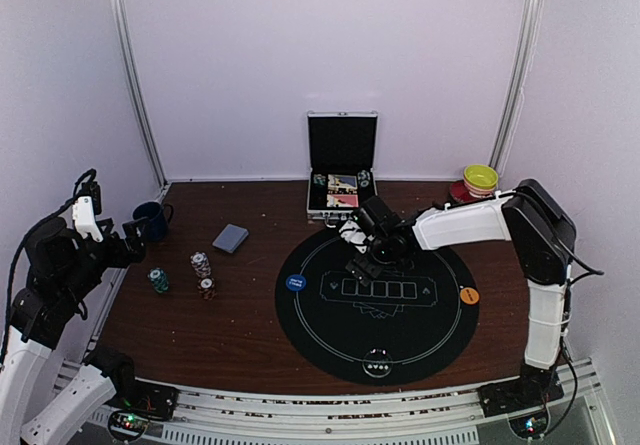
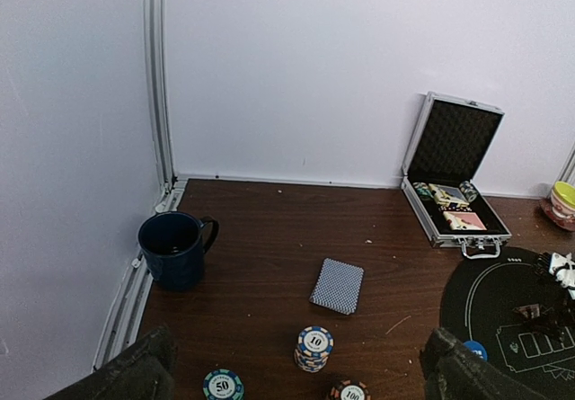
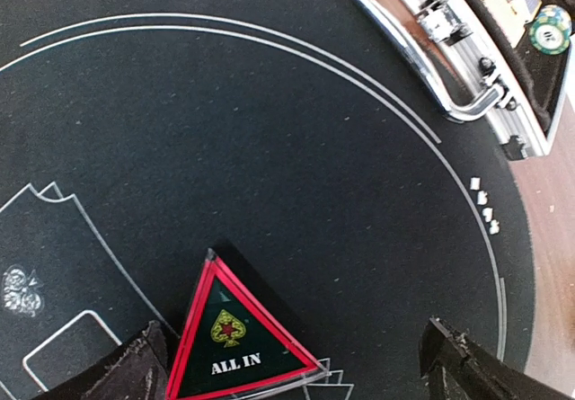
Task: Distribute texas hold em gaming equipment
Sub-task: Move the all-in button to the poker table mat, then pick up the pile of poker chips from the pile of poker chips.
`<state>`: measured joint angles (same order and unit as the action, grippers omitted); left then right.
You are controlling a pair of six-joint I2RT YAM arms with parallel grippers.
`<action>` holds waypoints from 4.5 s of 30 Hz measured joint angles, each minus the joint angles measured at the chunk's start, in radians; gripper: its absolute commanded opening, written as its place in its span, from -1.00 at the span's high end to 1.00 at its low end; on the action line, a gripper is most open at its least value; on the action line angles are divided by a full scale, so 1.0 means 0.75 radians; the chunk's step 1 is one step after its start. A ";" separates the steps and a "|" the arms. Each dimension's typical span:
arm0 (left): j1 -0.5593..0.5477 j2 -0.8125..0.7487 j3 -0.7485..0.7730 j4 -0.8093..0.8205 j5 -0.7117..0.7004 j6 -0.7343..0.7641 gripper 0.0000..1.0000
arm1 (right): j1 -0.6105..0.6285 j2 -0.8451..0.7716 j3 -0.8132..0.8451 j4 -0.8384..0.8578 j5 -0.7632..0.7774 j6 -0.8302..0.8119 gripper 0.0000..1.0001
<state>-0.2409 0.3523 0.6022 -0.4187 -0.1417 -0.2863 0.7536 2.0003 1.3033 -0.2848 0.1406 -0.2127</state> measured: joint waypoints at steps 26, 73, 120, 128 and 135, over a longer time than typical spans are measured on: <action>0.001 -0.002 0.000 0.000 0.000 0.000 -0.96 | -0.217 0.033 -0.001 0.116 0.338 0.011 -0.97; 0.009 1.181 0.519 -0.388 0.066 -0.018 -0.92 | 0.031 -0.283 0.156 -0.187 -0.110 0.051 -1.00; -0.013 1.735 0.617 -0.204 0.155 0.036 -0.32 | 0.087 -0.255 0.111 -0.133 -0.003 0.008 -1.00; -0.013 1.747 0.613 -0.198 0.160 0.037 -0.15 | 0.087 -0.255 0.111 -0.133 -0.002 0.008 -1.00; -0.013 1.762 0.607 -0.196 0.162 0.042 0.03 | 0.087 -0.255 0.111 -0.133 -0.002 0.008 -1.00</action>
<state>-0.2504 1.6741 1.0573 -0.5655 -0.0200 -0.2550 0.8188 1.8091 1.3865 -0.3843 0.1390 -0.2066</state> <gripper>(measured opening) 0.517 0.999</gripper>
